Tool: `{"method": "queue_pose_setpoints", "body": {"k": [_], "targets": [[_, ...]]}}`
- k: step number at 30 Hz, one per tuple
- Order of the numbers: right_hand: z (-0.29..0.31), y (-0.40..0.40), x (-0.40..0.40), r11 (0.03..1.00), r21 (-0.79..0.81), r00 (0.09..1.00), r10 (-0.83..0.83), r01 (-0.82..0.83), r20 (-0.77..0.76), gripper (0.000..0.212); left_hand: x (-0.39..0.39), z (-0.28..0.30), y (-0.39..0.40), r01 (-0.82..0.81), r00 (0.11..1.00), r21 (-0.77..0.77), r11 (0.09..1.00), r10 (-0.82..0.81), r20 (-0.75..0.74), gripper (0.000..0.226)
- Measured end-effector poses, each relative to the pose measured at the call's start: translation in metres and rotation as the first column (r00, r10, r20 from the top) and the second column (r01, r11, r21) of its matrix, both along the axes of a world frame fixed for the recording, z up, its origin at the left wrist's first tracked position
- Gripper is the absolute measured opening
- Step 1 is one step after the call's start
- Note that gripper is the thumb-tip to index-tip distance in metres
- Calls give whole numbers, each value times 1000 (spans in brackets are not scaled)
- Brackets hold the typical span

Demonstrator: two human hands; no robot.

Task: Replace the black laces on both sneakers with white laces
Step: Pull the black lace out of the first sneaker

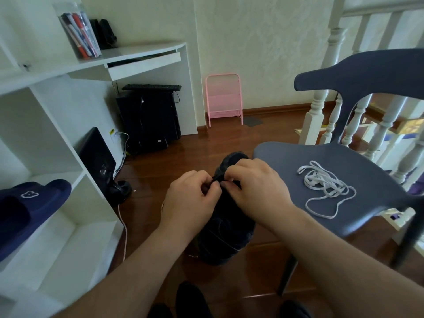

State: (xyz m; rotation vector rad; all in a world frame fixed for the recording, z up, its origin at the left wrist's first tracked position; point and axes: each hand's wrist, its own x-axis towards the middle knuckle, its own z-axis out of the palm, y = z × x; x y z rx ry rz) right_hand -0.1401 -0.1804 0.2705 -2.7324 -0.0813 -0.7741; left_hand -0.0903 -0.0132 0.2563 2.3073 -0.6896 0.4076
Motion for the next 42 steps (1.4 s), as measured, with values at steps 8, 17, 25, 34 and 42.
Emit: {"method": "queue_pose_setpoints", "body": {"k": [8,17,25,34,42], "targets": [[3,-66,3,863,319,884,-255,391,-392,20,8,2,10,-44,999,-50,998,44,5,28],[10,-5,-6,993,104,983,-45,64,-176,27,4,3,3,-33,999,-23,999,33,4,27],[6,-4,7,995,63,991,-73,80,-115,19,3,2,5,-9,1000,-10,1000,9,18,26],[19,-76,-1,623,678,920,-299,390,-254,27,14,8,23,-61,997,-133,989,67,43,30],[12,-64,-6,889,308,883,-189,340,-429,57,12,7,21,10,993,-133,991,6,119,13]]}}
